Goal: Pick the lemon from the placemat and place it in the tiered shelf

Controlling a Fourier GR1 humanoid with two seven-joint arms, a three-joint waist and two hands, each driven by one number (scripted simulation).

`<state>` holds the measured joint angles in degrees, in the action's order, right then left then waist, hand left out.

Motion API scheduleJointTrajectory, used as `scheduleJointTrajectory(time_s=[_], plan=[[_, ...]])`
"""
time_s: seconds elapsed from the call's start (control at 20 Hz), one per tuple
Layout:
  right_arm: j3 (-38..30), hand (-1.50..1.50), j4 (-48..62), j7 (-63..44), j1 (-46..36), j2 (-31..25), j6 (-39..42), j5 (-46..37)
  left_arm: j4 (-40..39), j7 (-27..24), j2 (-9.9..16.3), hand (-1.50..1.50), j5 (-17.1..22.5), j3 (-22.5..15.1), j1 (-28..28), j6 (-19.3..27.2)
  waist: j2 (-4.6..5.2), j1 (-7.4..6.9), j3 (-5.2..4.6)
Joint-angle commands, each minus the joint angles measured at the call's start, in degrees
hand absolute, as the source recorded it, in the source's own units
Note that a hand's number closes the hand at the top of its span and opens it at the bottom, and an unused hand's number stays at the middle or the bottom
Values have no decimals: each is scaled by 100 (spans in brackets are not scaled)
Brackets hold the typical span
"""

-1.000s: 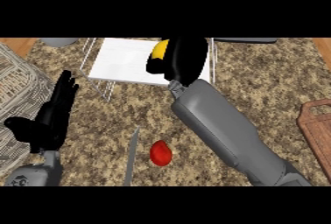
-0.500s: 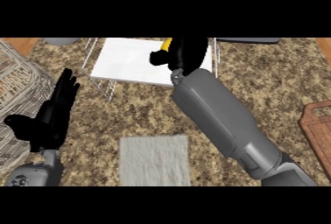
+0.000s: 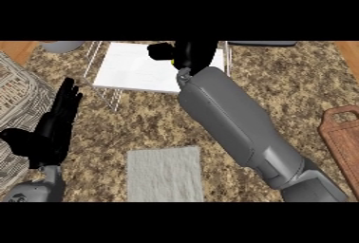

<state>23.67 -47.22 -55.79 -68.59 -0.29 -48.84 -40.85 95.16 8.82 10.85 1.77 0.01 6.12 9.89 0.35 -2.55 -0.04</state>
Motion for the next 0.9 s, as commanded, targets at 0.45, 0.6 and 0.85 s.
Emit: scheduleJointTrajectory(time_s=[0.45,0.6,0.85], plan=[[-736,-150,-1979,-1548,890,-421,12,-1182,-17,-185,57,0,130,385,-416,6,-174,551,2],[-717,-150,-2860,-1739,1615,-420,267,-1476,-202,-210,65,0,30,460,-317,118,-183,669,1],[-580,-150,-4895,-1523,3178,-857,912,-1224,208,-118,65,0,51,435,-502,107,-160,625,8]])
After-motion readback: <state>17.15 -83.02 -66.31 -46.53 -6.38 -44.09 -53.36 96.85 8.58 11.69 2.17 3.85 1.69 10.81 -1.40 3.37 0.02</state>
